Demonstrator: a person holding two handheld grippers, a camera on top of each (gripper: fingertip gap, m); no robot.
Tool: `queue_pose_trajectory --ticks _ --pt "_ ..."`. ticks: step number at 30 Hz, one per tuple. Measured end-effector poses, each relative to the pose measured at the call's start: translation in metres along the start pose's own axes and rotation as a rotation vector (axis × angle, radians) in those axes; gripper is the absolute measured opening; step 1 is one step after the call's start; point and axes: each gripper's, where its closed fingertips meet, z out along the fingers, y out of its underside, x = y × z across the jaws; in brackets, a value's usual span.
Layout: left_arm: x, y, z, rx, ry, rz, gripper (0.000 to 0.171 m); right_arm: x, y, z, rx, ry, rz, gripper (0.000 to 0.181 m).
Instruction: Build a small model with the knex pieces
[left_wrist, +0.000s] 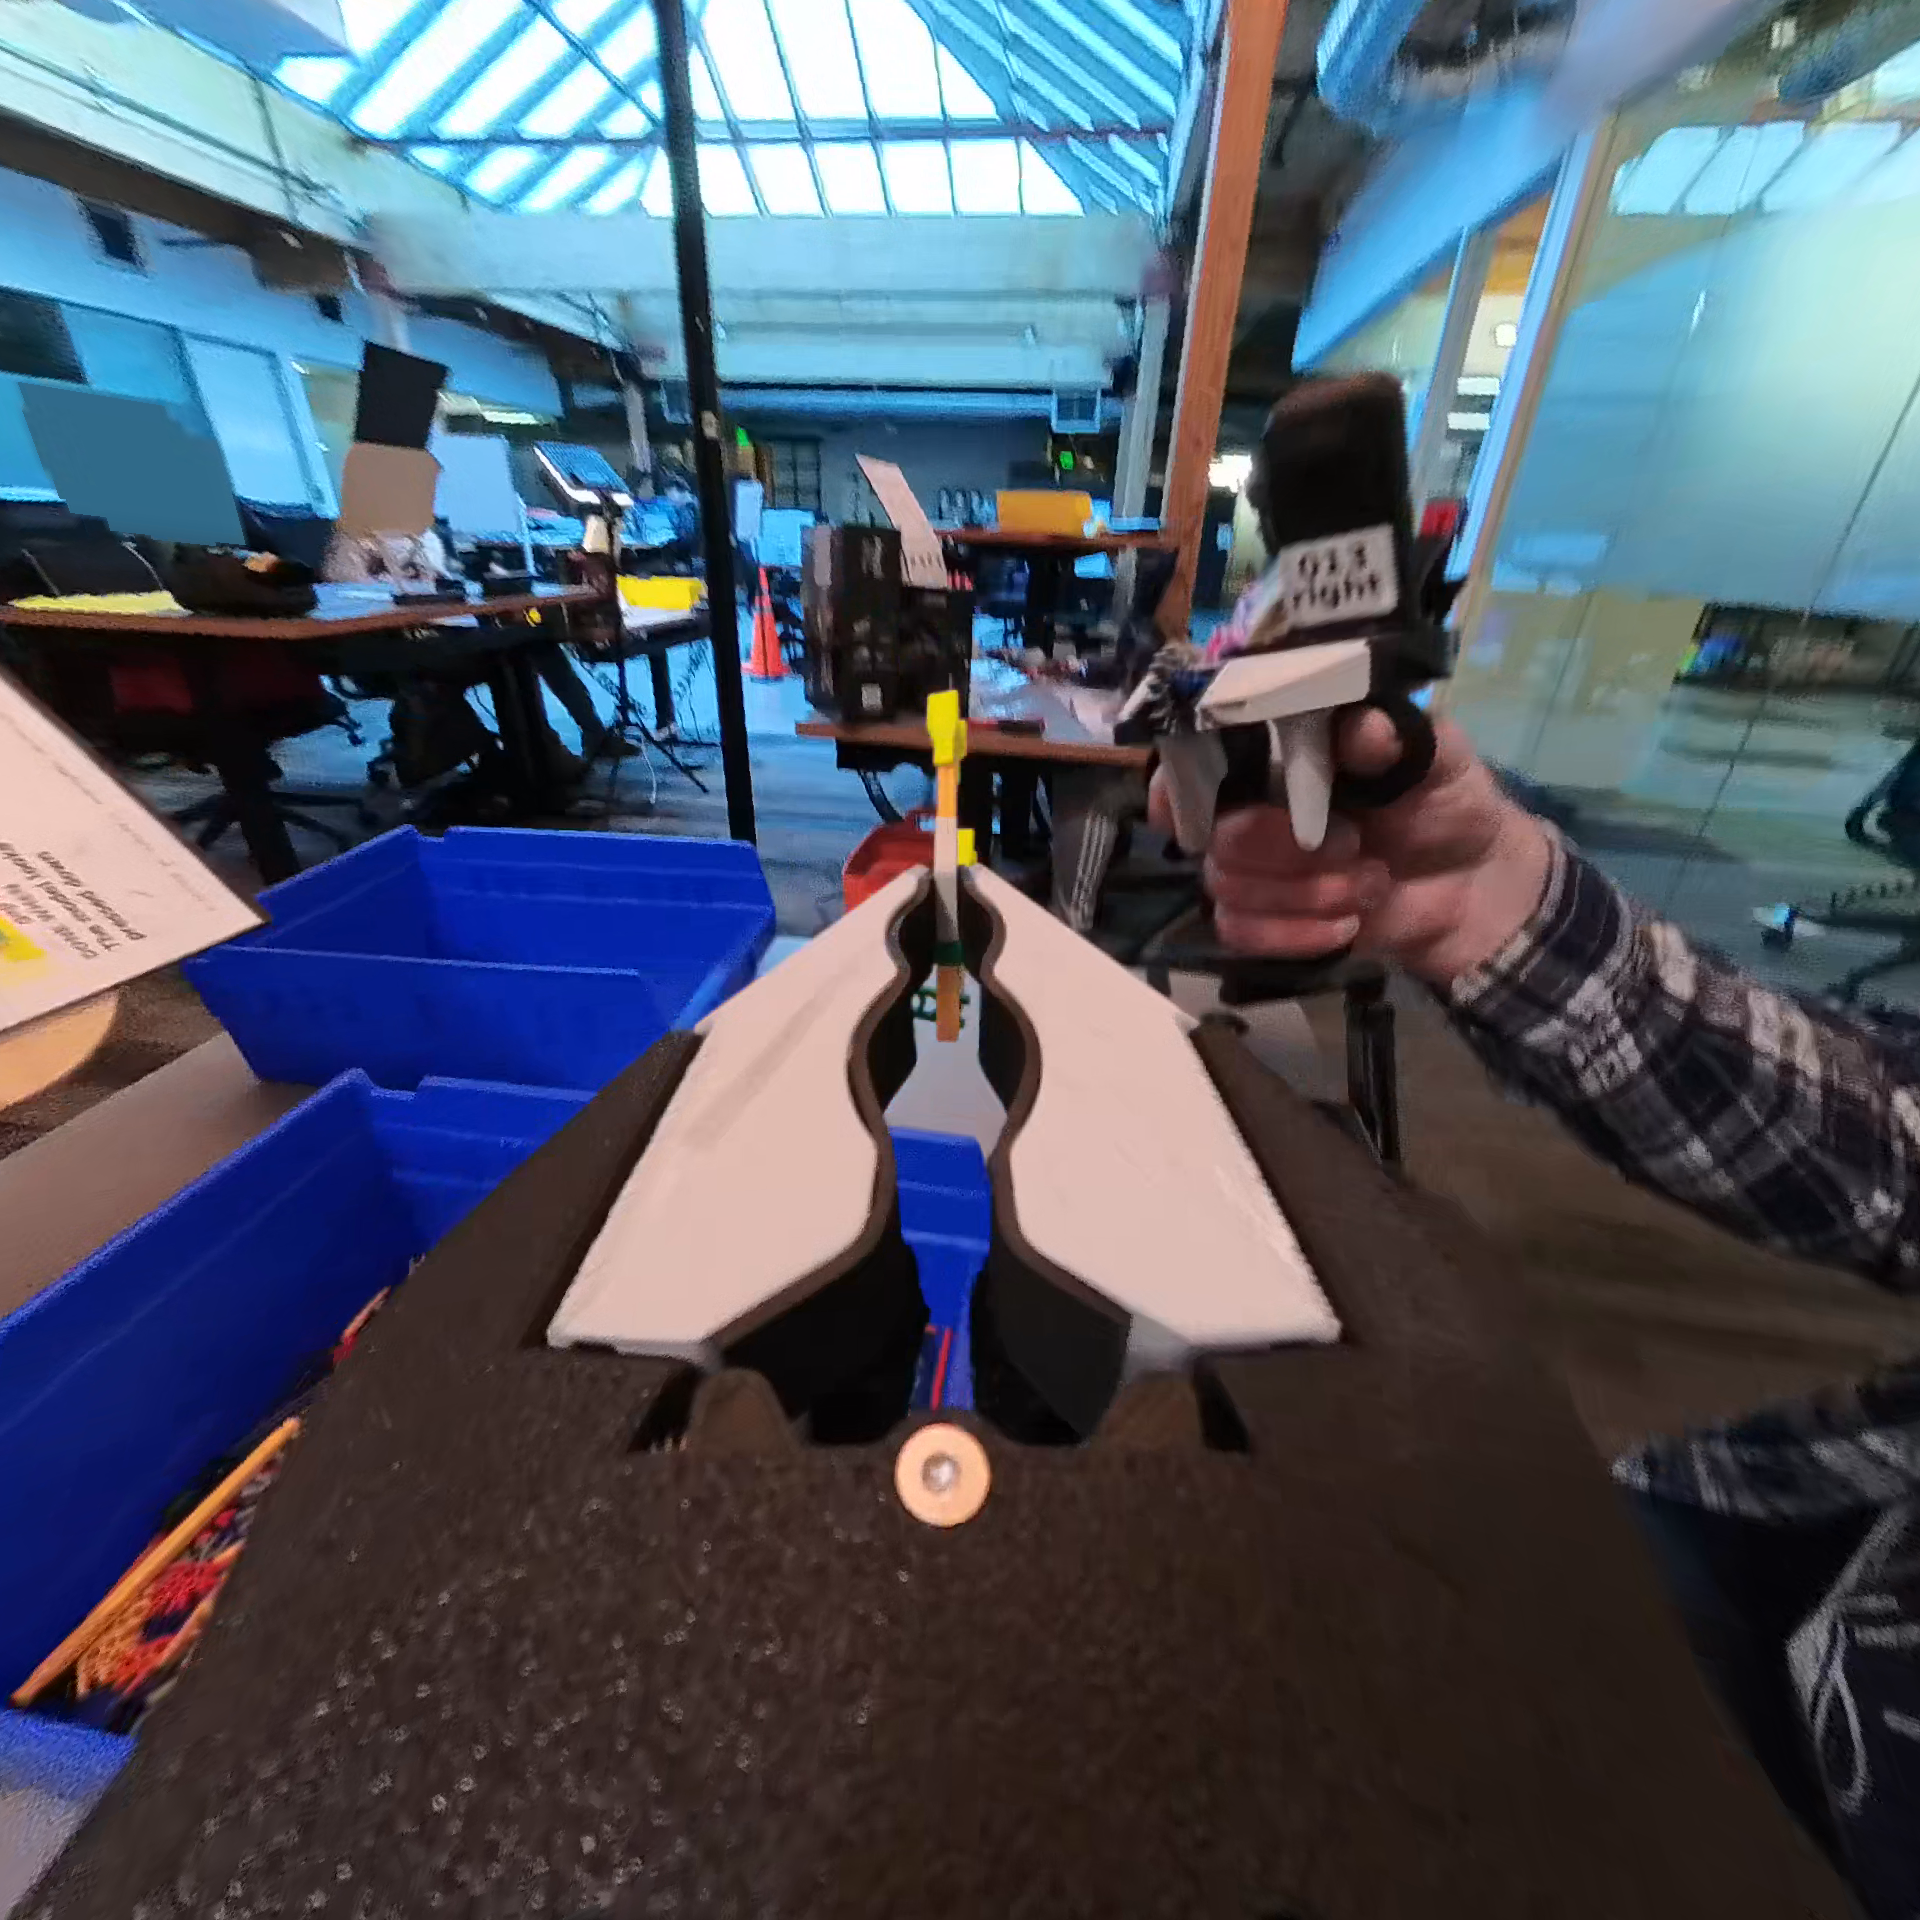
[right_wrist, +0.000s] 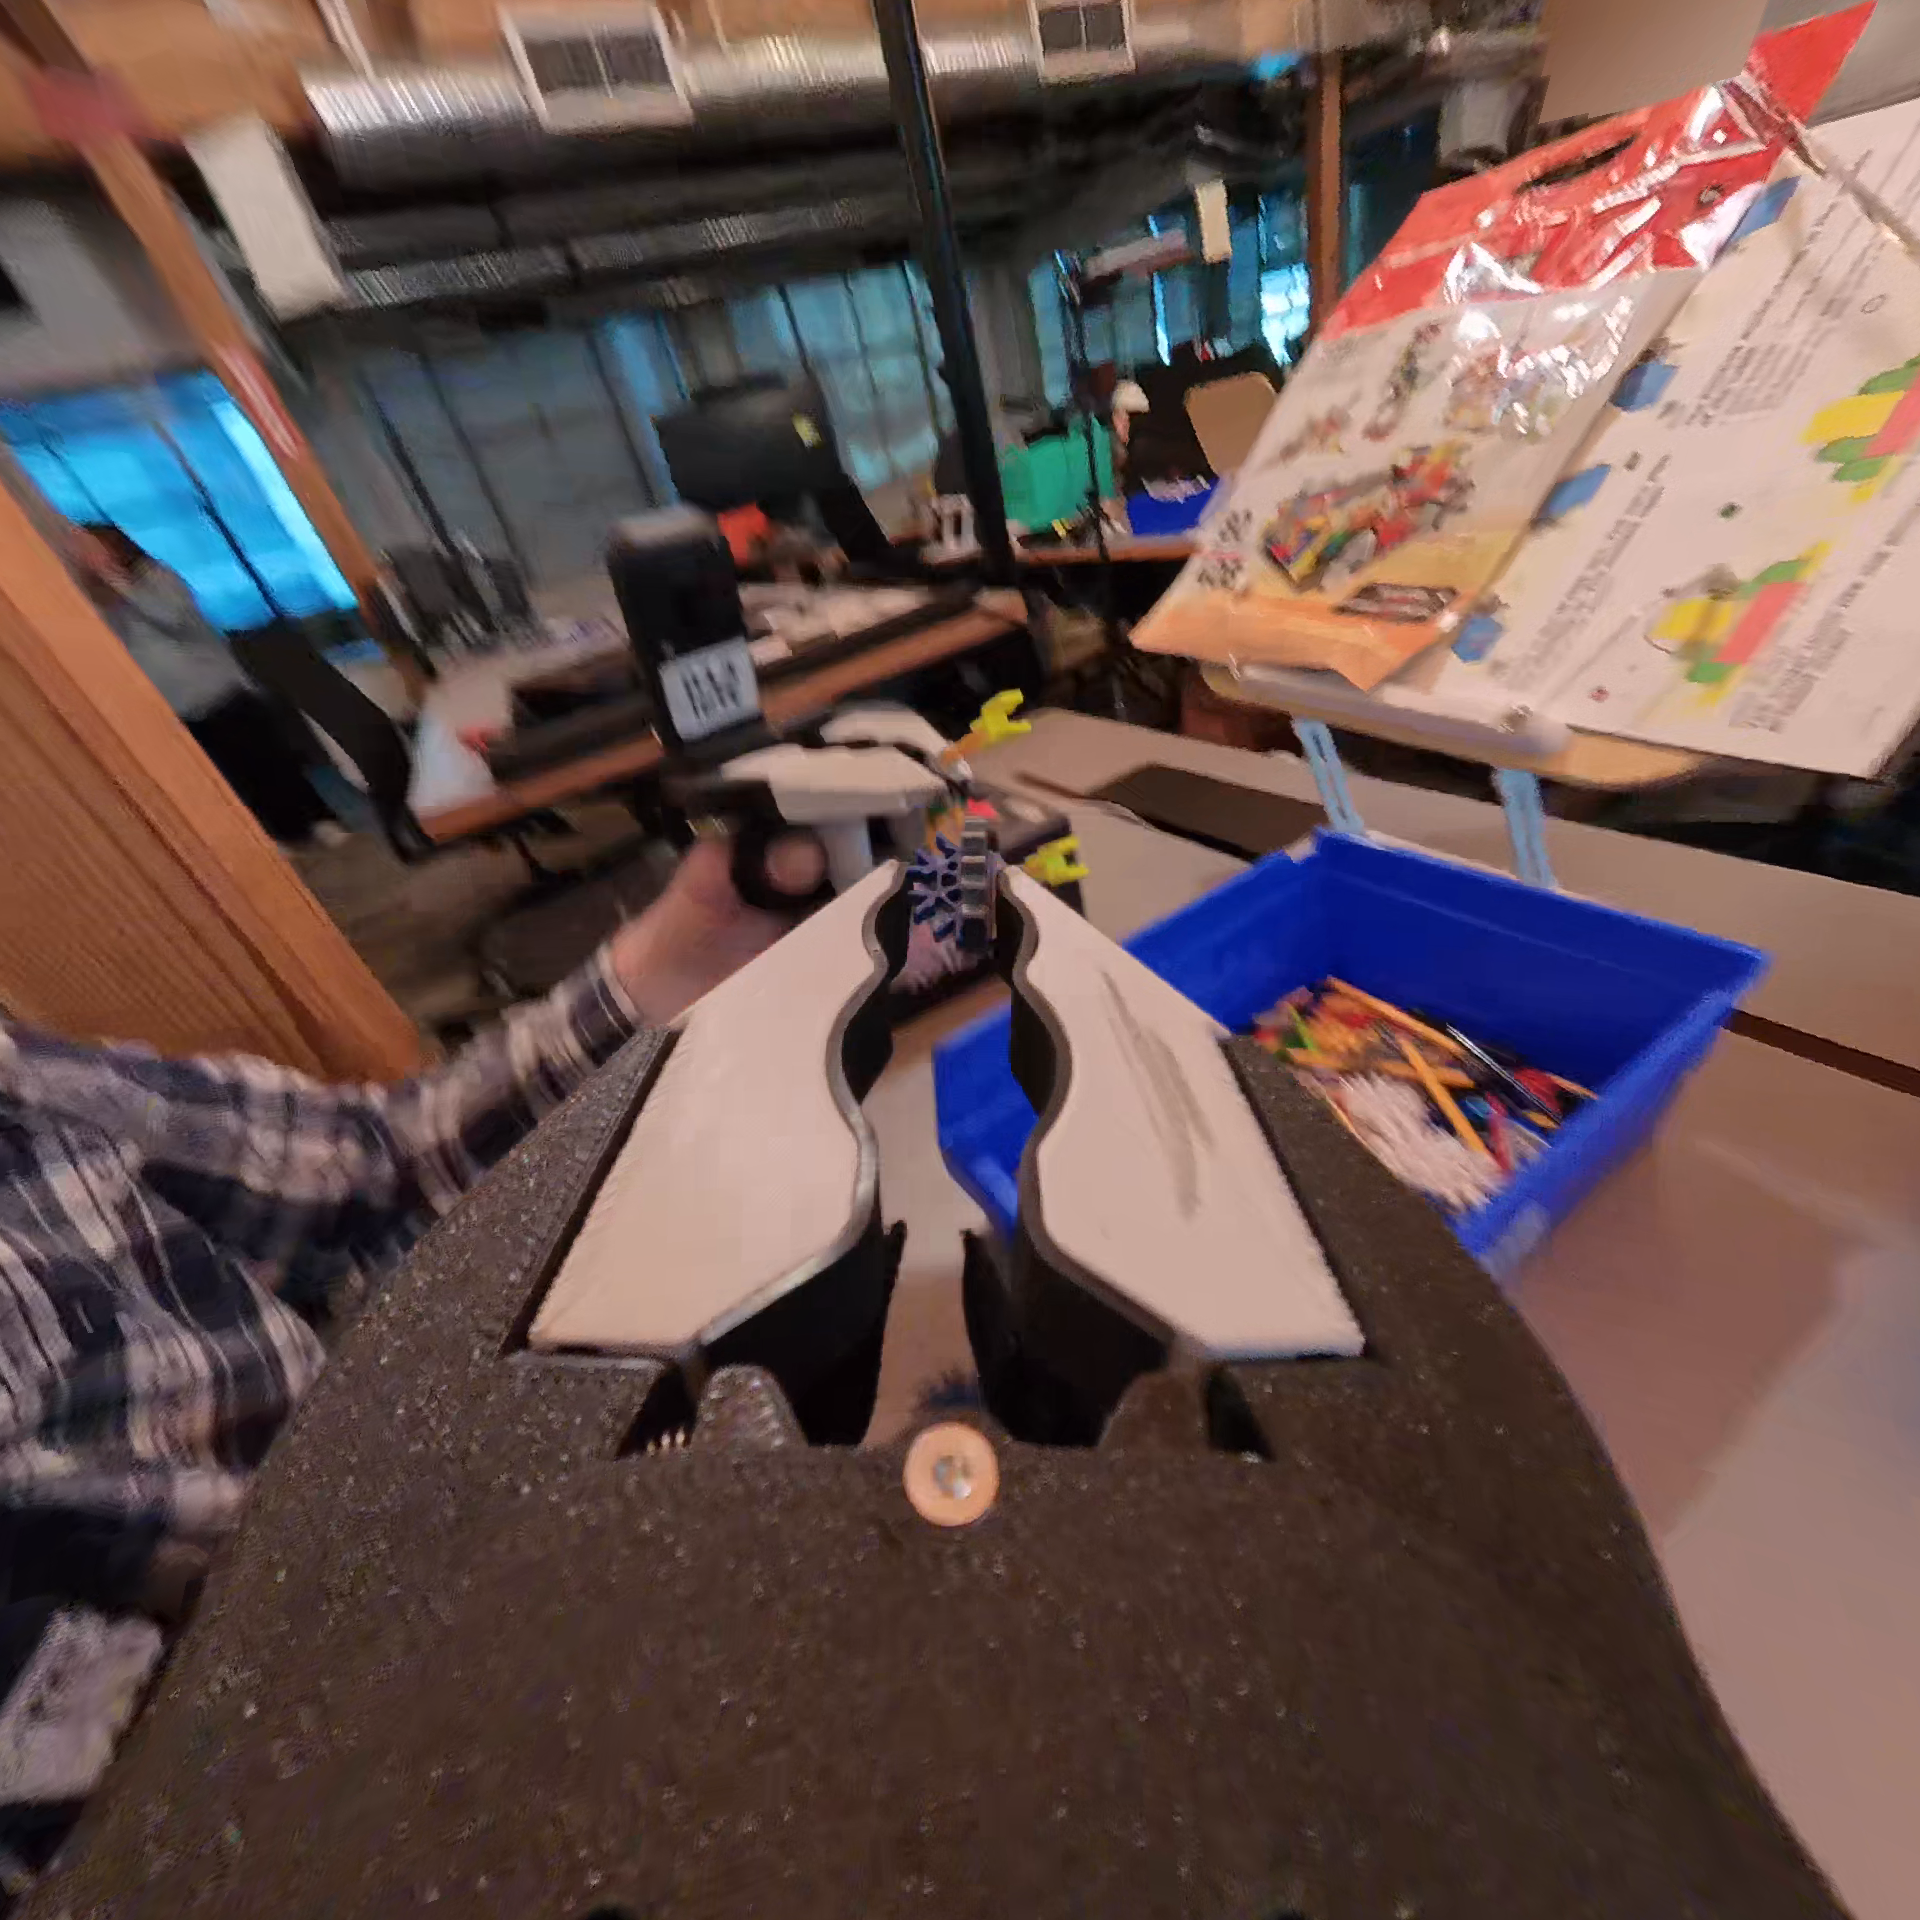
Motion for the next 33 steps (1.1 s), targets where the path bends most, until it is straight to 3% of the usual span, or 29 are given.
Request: queue_pose_trajectory --ticks 4,10,17,25,33 --pt "0.012 0.024 0.004 -0.125 -0.010 0.063 0.001 -0.008 0.045 -0.042 -0.240 0.122 -0.131 0.014" --pt "0.017 0.048 0.015 -0.208 -0.002 0.073 0.000 -0.011 0.150 -0.095 -0.636 0.261 -0.197 0.014" --pt "0.016 0.054 0.020 -0.215 0.007 0.034 0.000 0.017 0.252 -0.112 -0.758 0.341 -0.157 0.015" --pt "0.014 0.058 0.022 -0.220 0.009 0.023 0.000 0.034 0.277 -0.115 -0.789 0.378 -0.157 0.026" --pt "0.011 0.058 0.024 -0.212 0.012 0.012 0.000 0.032 0.263 -0.122 -0.709 0.396 -0.128 0.030"
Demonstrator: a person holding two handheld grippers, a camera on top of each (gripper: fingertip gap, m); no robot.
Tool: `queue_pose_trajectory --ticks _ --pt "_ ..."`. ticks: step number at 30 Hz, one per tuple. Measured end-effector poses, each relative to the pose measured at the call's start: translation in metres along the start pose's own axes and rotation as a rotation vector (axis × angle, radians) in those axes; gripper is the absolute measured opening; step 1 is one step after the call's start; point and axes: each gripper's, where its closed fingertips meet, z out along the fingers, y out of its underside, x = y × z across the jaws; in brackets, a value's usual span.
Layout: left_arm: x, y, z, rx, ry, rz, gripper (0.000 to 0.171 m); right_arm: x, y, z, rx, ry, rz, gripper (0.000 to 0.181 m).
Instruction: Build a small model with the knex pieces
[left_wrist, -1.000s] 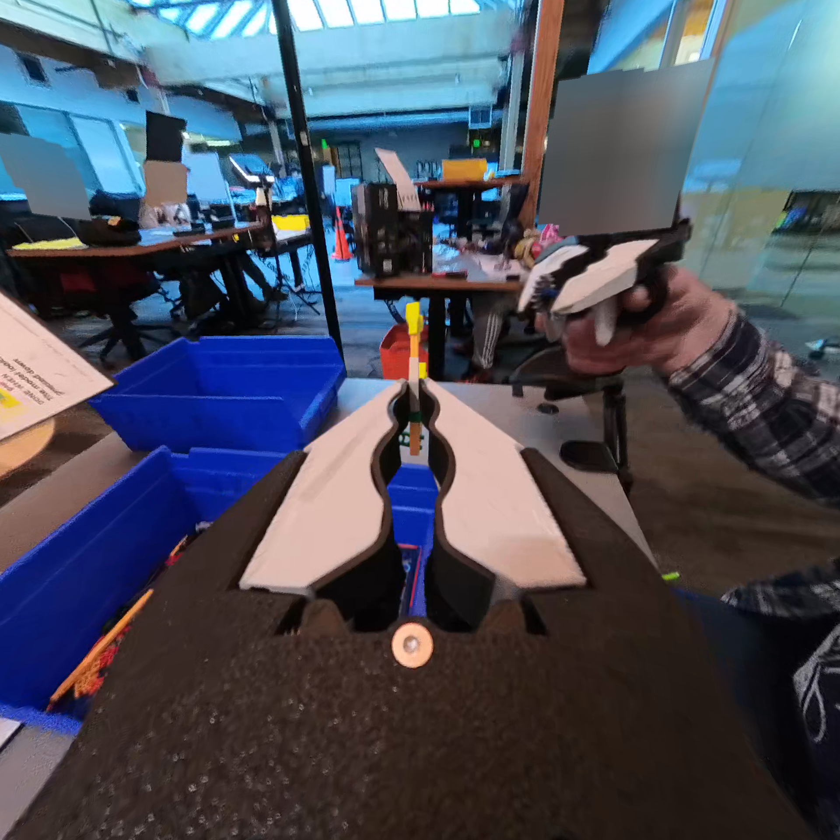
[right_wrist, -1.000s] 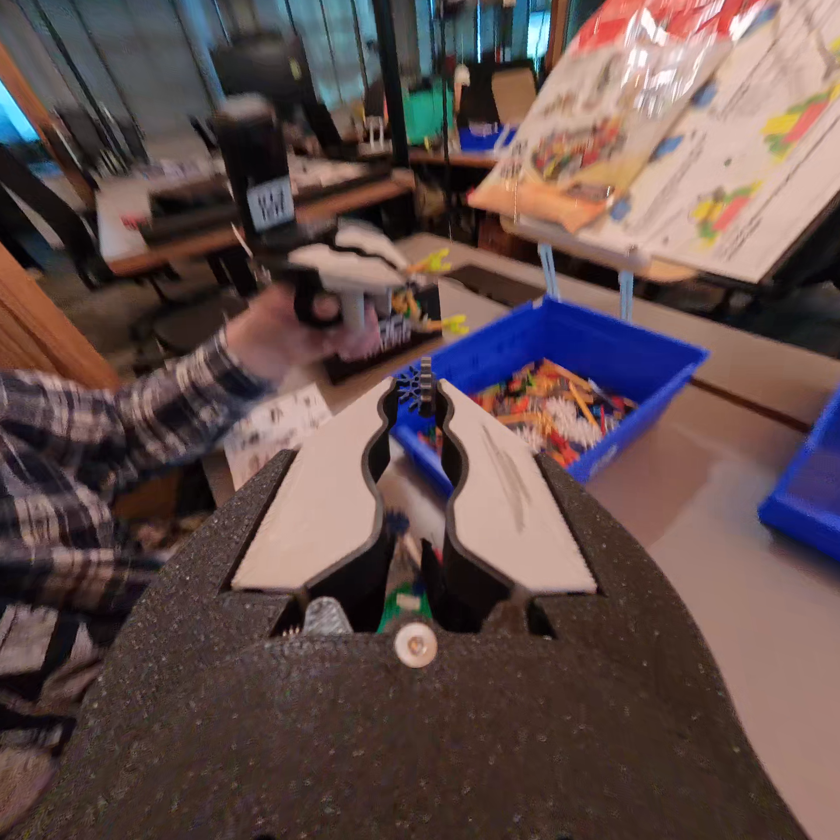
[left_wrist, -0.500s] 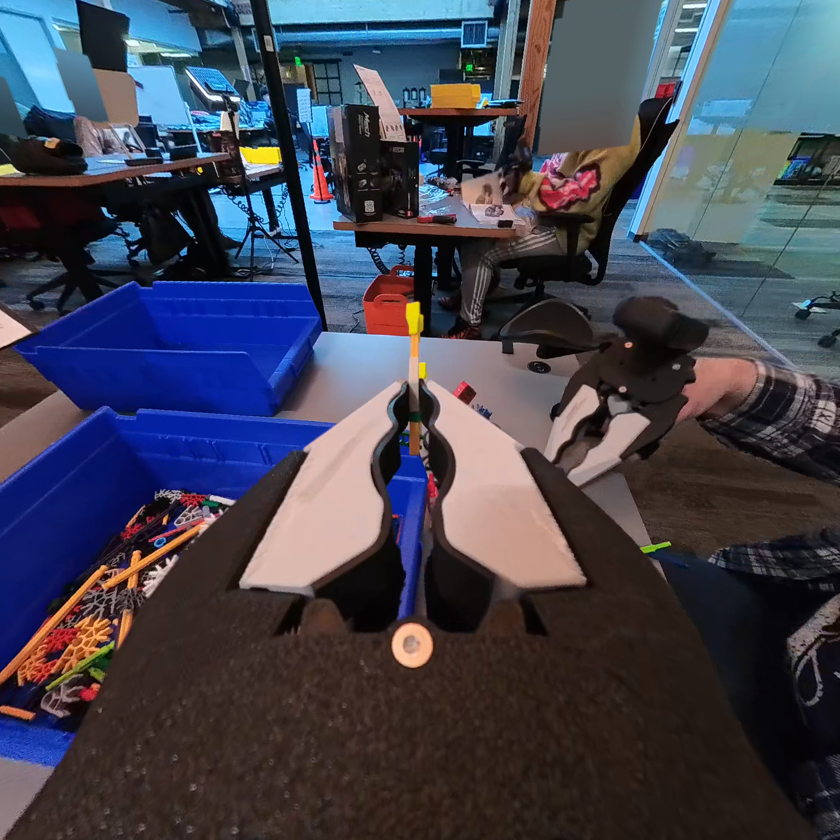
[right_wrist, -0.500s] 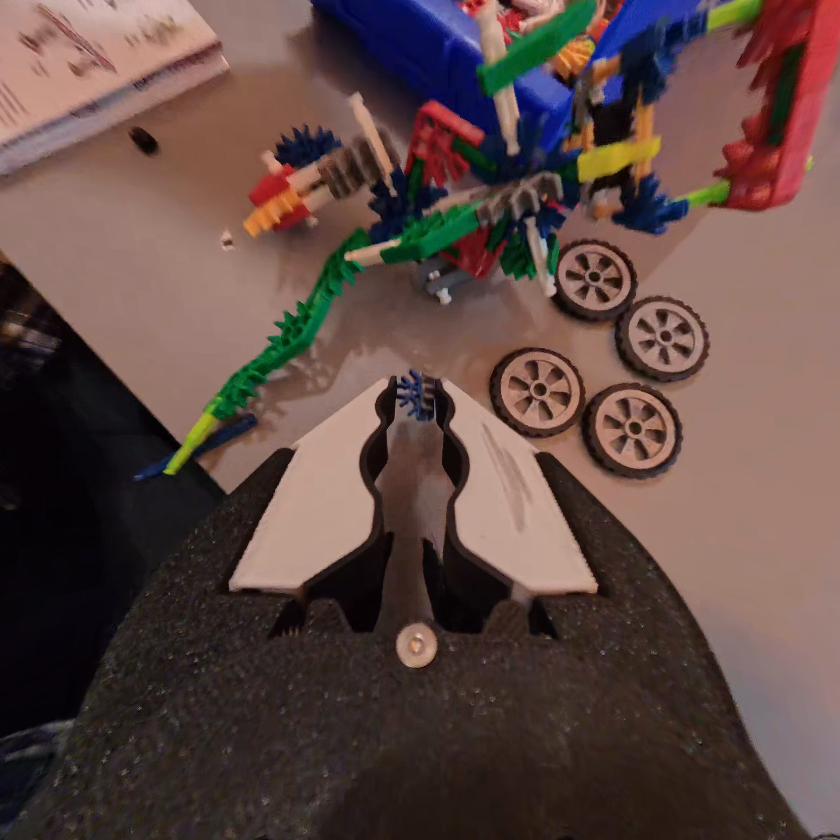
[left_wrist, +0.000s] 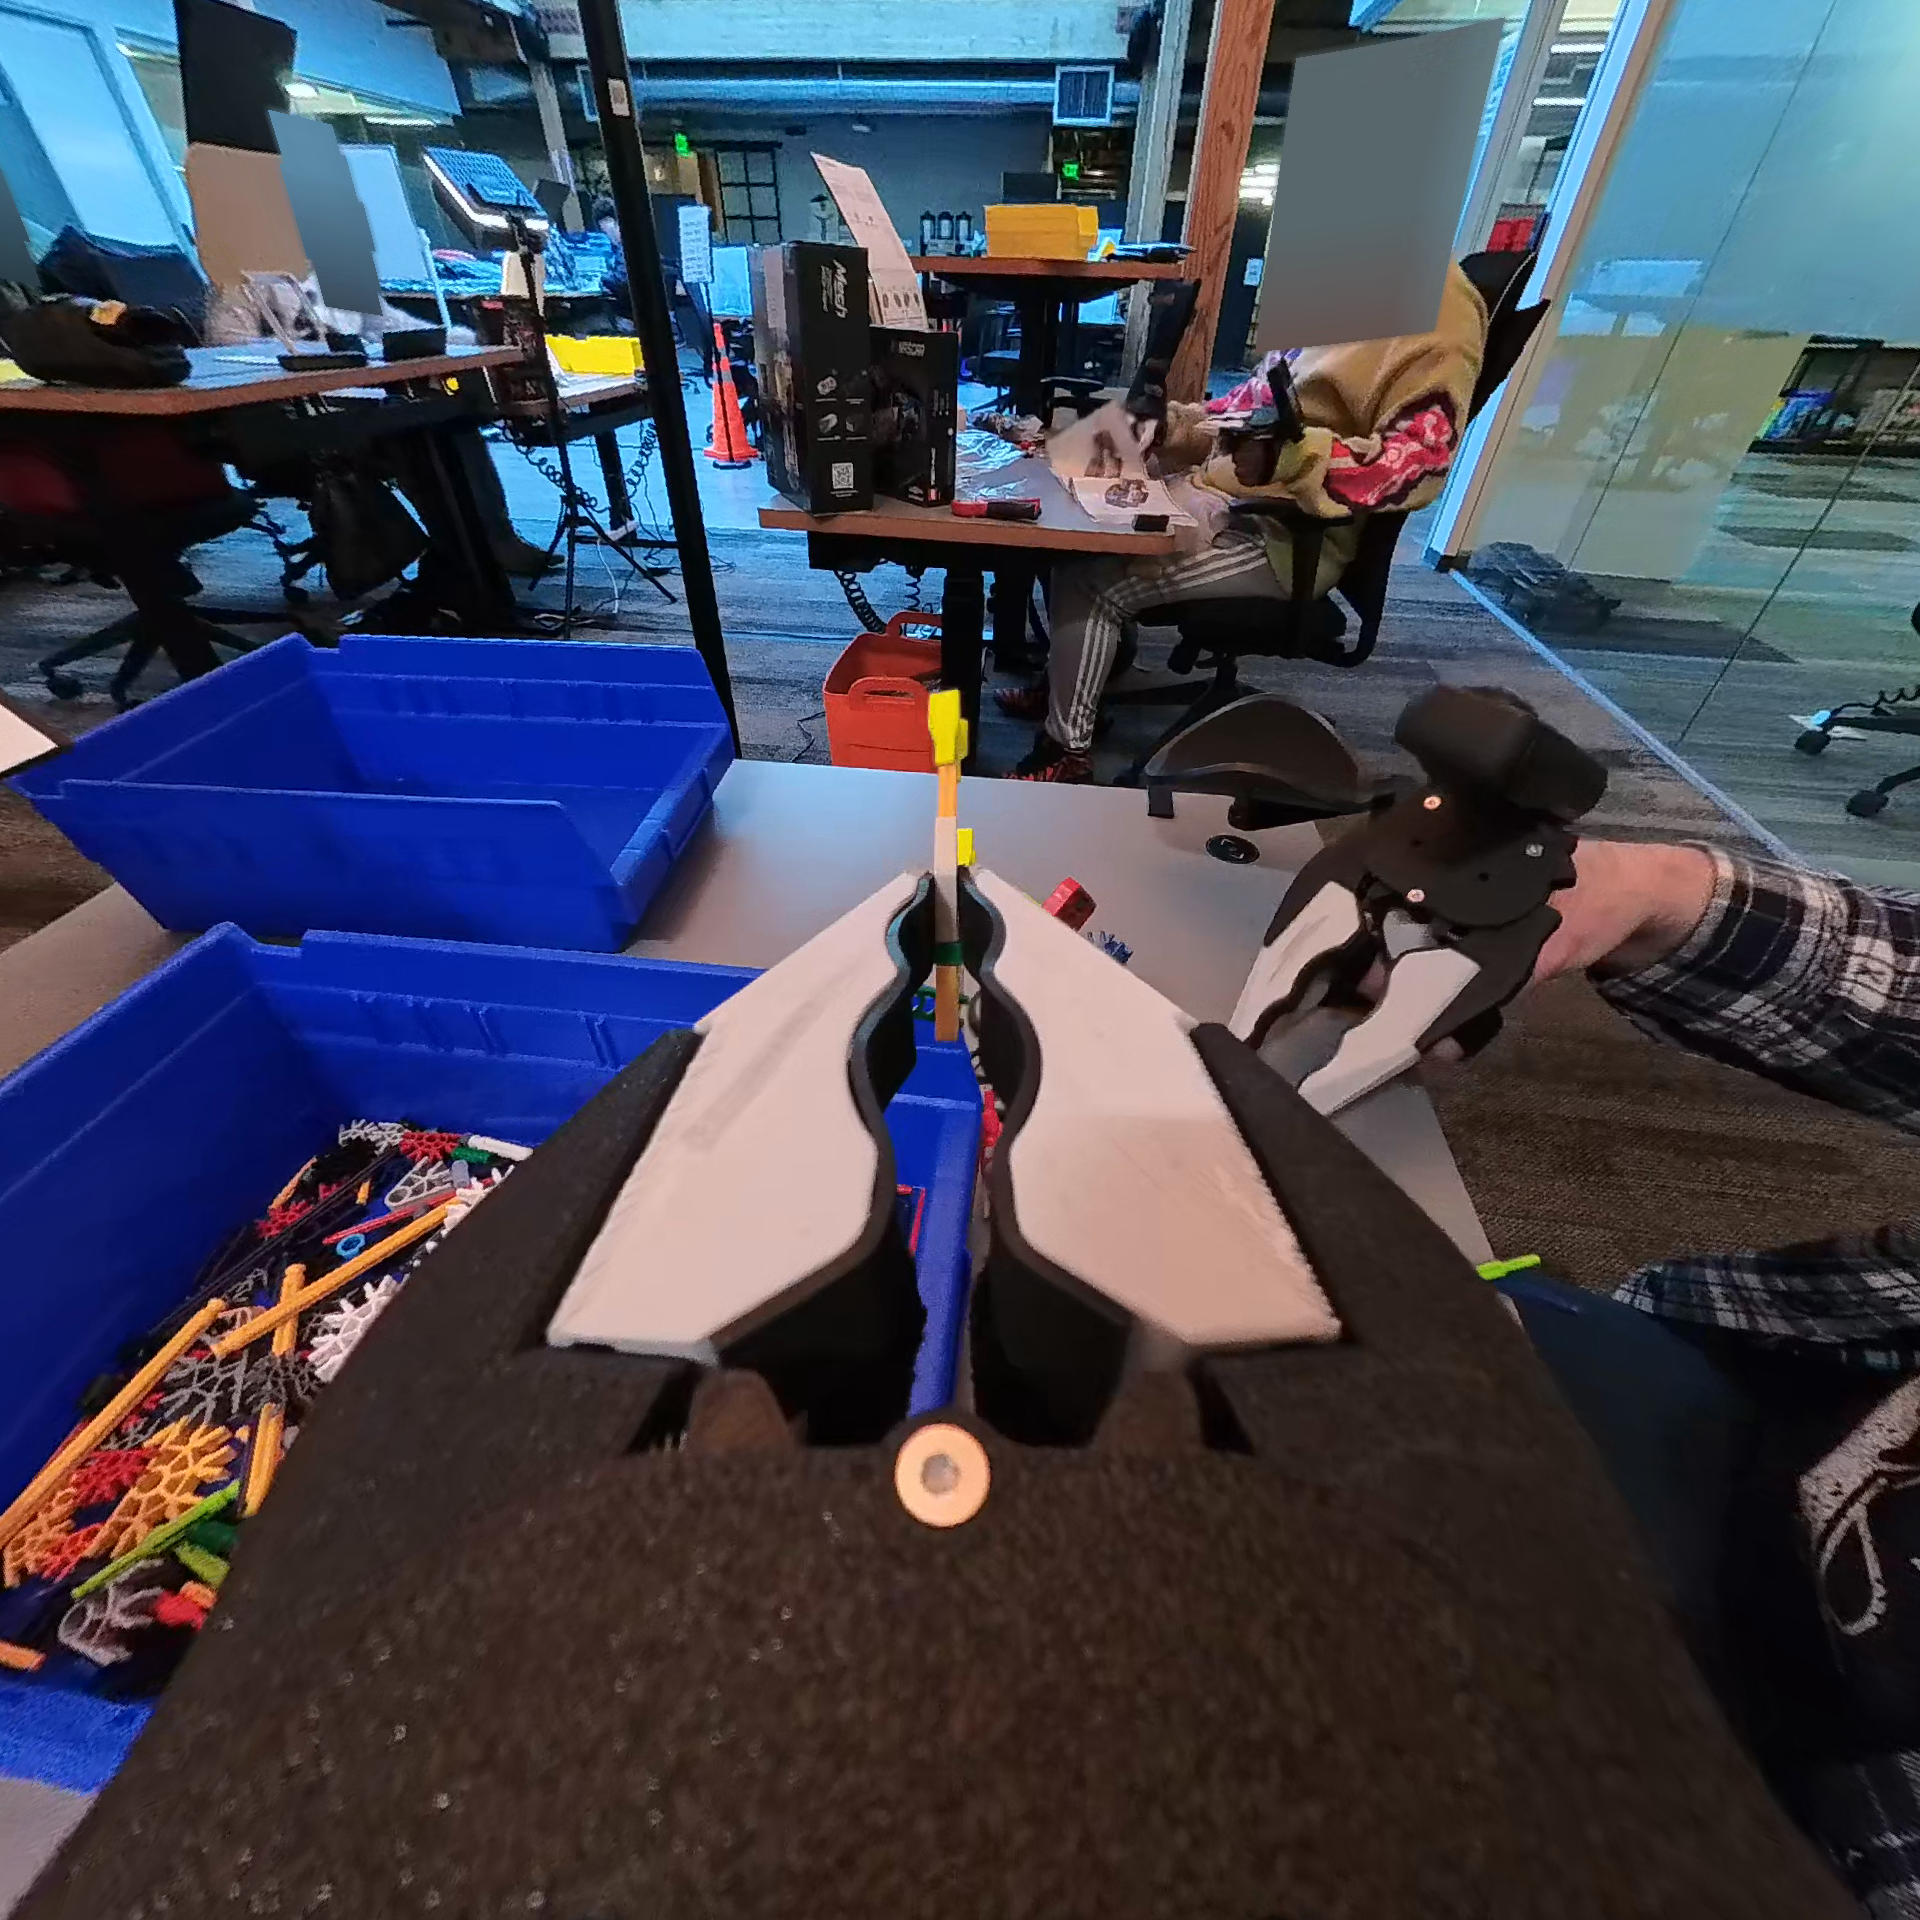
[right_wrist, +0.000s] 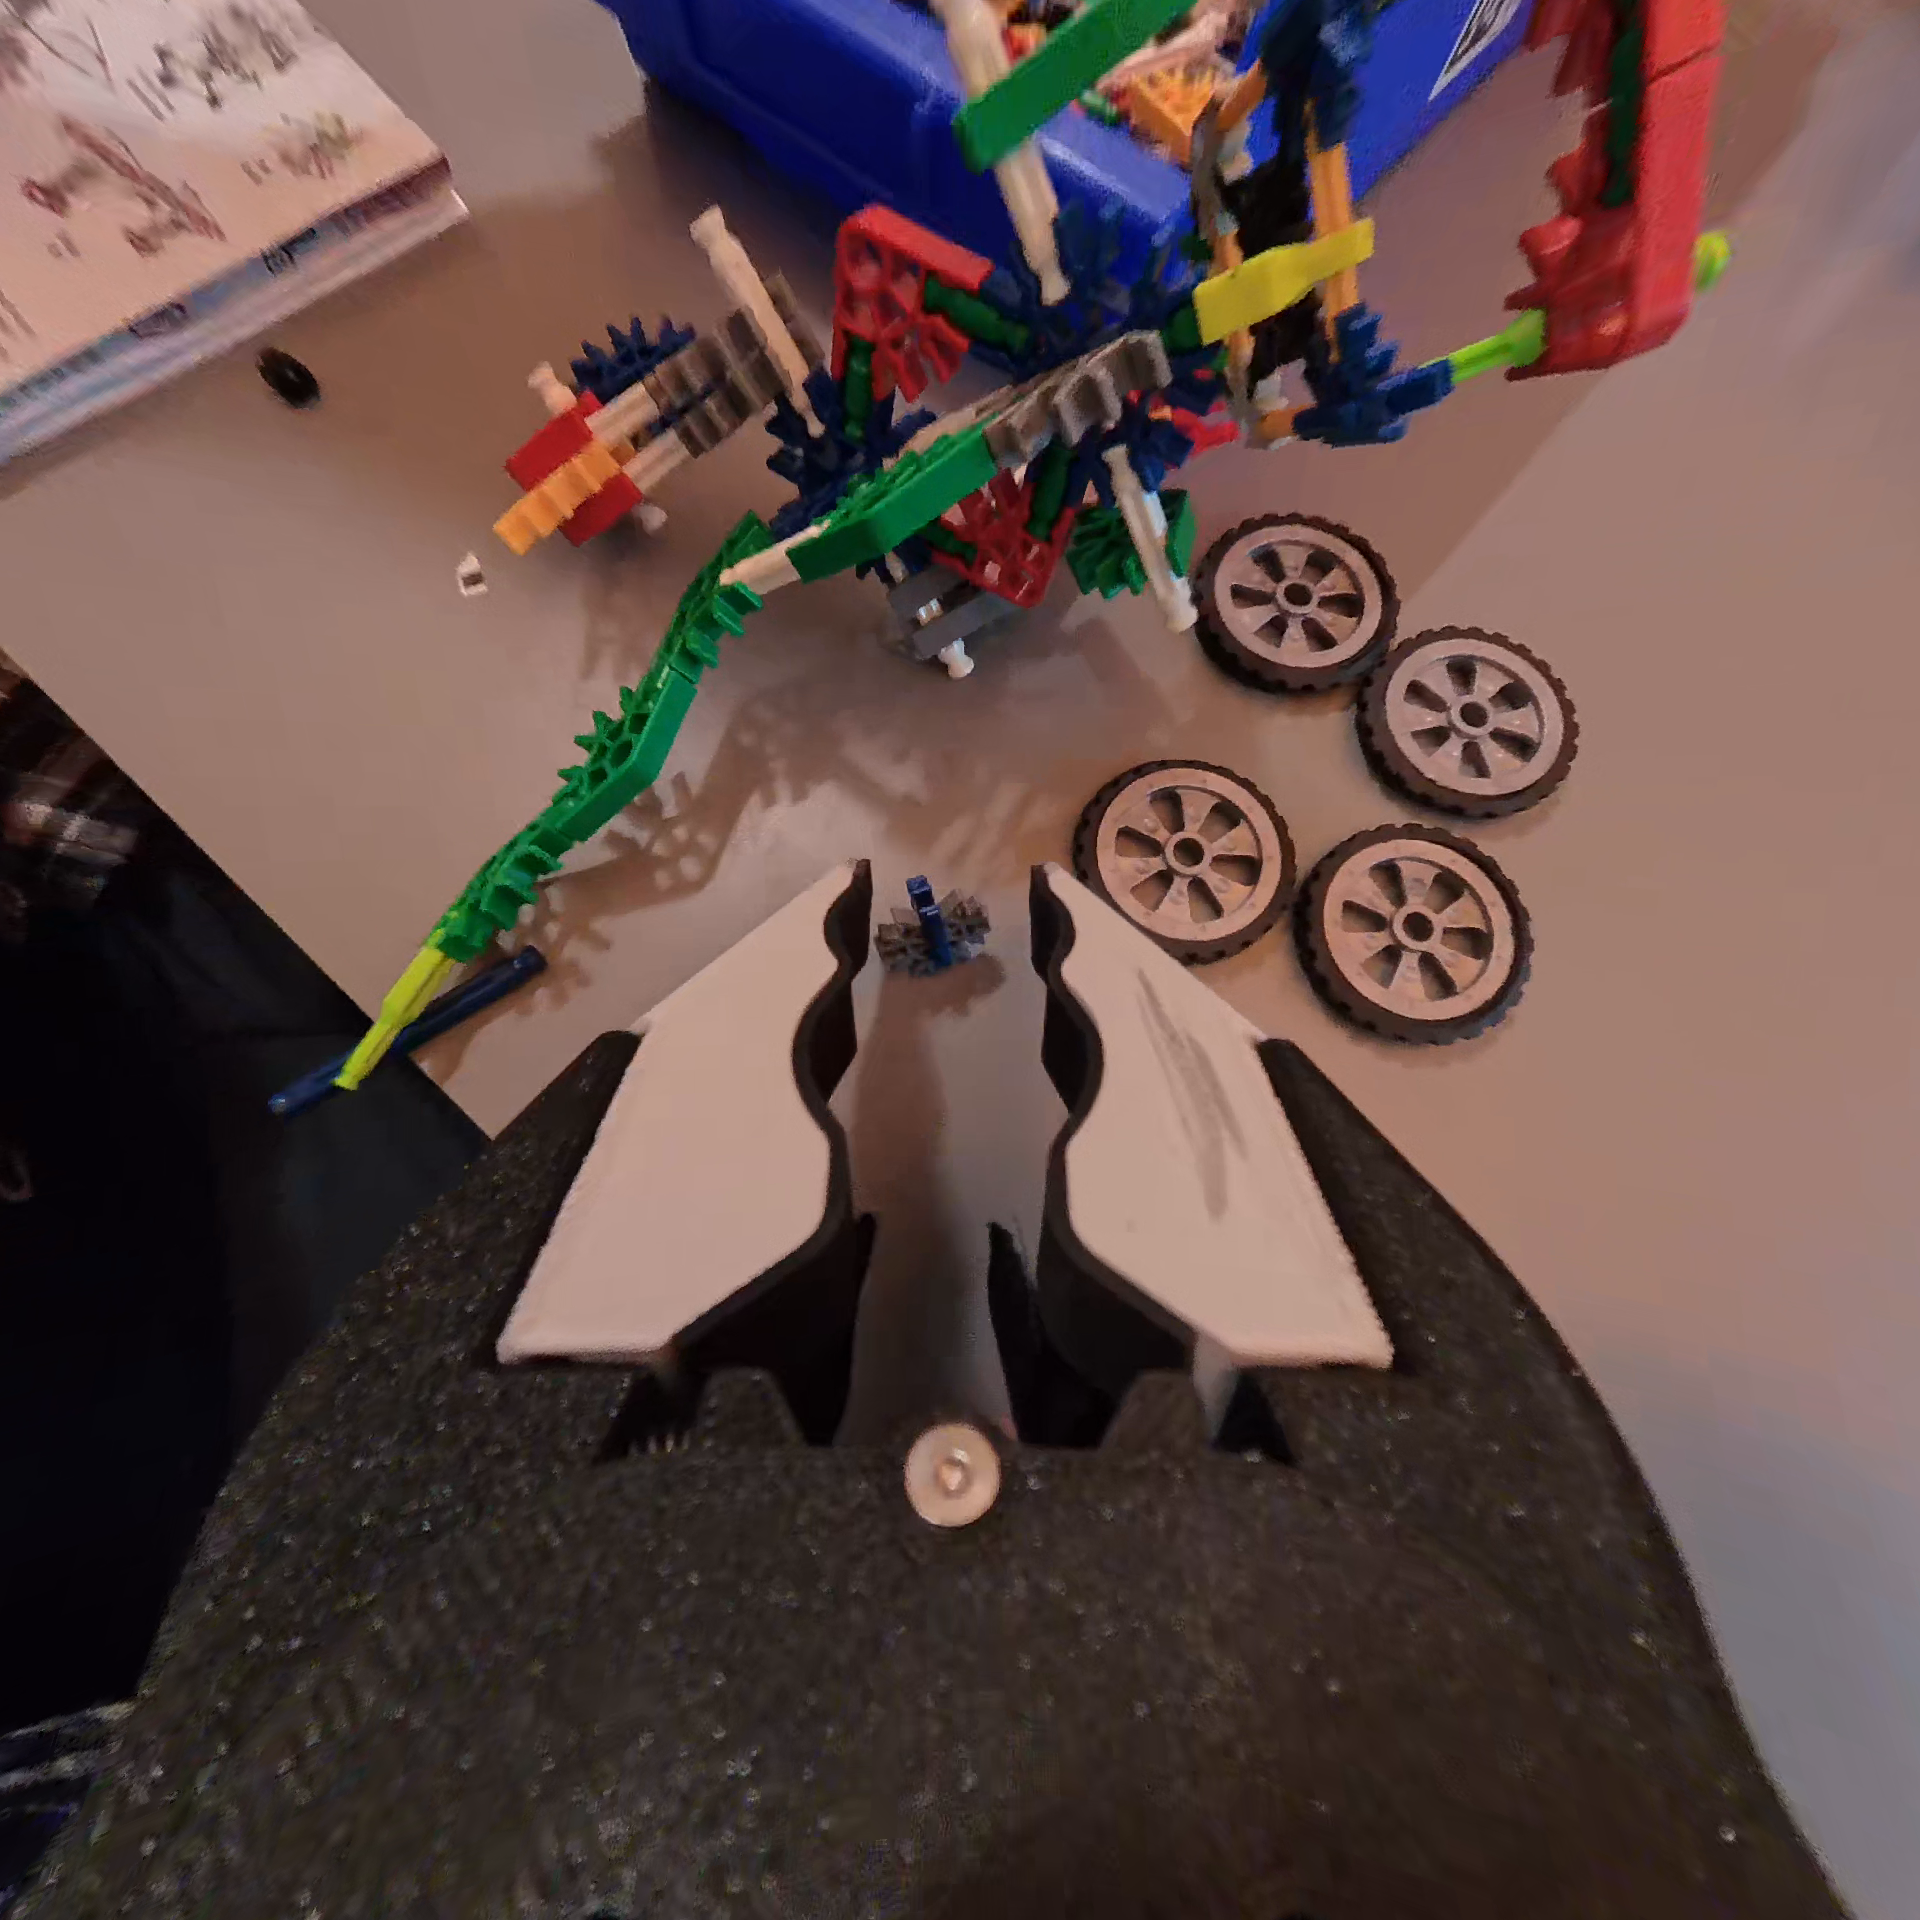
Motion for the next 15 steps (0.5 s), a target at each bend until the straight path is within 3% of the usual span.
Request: queue_pose_trajectory --ticks 5,11,15 --pt "0.003 -0.003 0.002 0.020 0.035 -0.031 0.000 0.004 -0.023 -0.020 0.080 0.034 0.001 0.031" --pt "0.019 -0.023 -0.001 0.127 0.183 -0.135 0.001 -0.016 -0.151 -0.080 0.435 -0.002 -0.092 0.032" --pt "0.032 -0.040 -0.006 0.174 0.269 -0.153 0.001 -0.022 -0.210 -0.080 0.527 -0.110 -0.085 0.036"
